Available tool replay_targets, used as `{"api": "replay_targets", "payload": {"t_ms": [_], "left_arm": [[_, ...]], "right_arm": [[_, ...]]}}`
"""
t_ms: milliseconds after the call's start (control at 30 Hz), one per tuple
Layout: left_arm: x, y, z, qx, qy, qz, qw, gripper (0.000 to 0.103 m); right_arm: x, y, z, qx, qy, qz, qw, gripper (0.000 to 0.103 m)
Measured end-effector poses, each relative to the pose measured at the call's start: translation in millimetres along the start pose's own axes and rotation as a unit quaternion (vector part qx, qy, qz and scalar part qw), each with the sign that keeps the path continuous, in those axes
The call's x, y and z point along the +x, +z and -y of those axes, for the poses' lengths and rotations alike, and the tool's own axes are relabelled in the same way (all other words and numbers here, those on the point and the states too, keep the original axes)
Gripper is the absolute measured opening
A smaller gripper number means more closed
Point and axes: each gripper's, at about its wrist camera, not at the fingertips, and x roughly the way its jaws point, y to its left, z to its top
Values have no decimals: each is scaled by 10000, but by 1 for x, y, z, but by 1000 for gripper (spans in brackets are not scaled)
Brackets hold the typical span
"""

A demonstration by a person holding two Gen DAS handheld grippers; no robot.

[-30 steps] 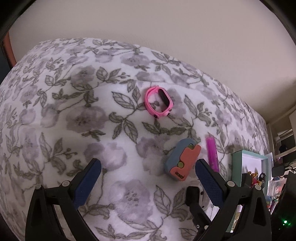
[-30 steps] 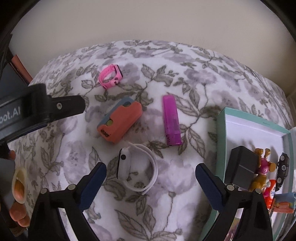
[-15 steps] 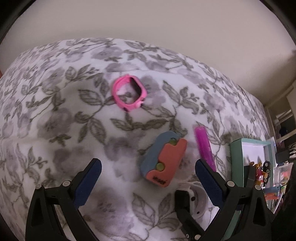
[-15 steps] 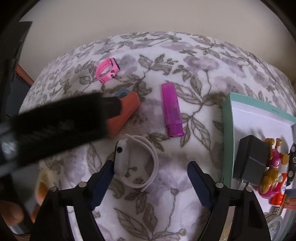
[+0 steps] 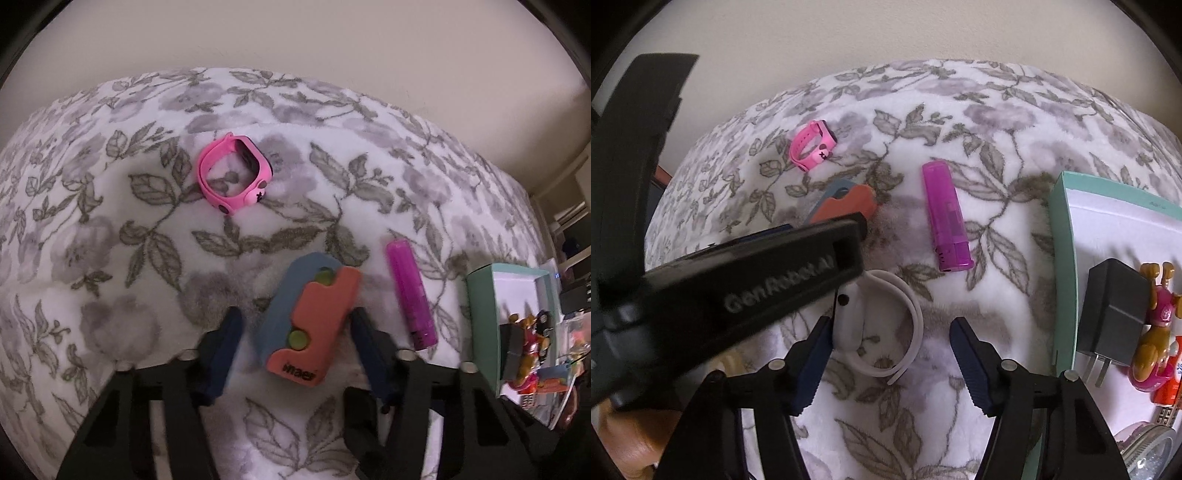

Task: Organize rigid objects
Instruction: 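Close the left tool on the blue-orange case while the right tool grasps the white watch, then carry the blue-orange case and white watch over the tray with both tools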

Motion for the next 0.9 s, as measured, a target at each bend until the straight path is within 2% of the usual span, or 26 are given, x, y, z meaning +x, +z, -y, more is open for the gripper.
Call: {"api": "replay_targets", "payload": {"t_ms": [200, 233, 267, 367, 533, 900], "left_arm": [[-2, -3, -2, -58, -36, 24, 10000, 50], [-6, -5, -5, -98, -46, 23, 9999, 48], [-8, -6, -7, -134, -58, 24, 9999, 47], [-19, -8, -11, -217, -83, 61, 9997, 45], [-40, -8, -15, -402, -194, 172, 9989, 45], [-108, -6, 10, -332, -444, 721, 9959, 44]], "right_arm": [[2, 0, -5, -101, -77, 57, 9999, 62], [1, 0, -5, -100, -19, 60, 9999, 54], [0, 0, -6, -90, 93, 56, 9999, 50], [0, 1, -13, -192, -40, 58, 9998, 50], [-6, -1, -12, -137, -2, 52, 9999, 50], [-67, 5, 1, 59, -36, 545, 9985, 50]]}}
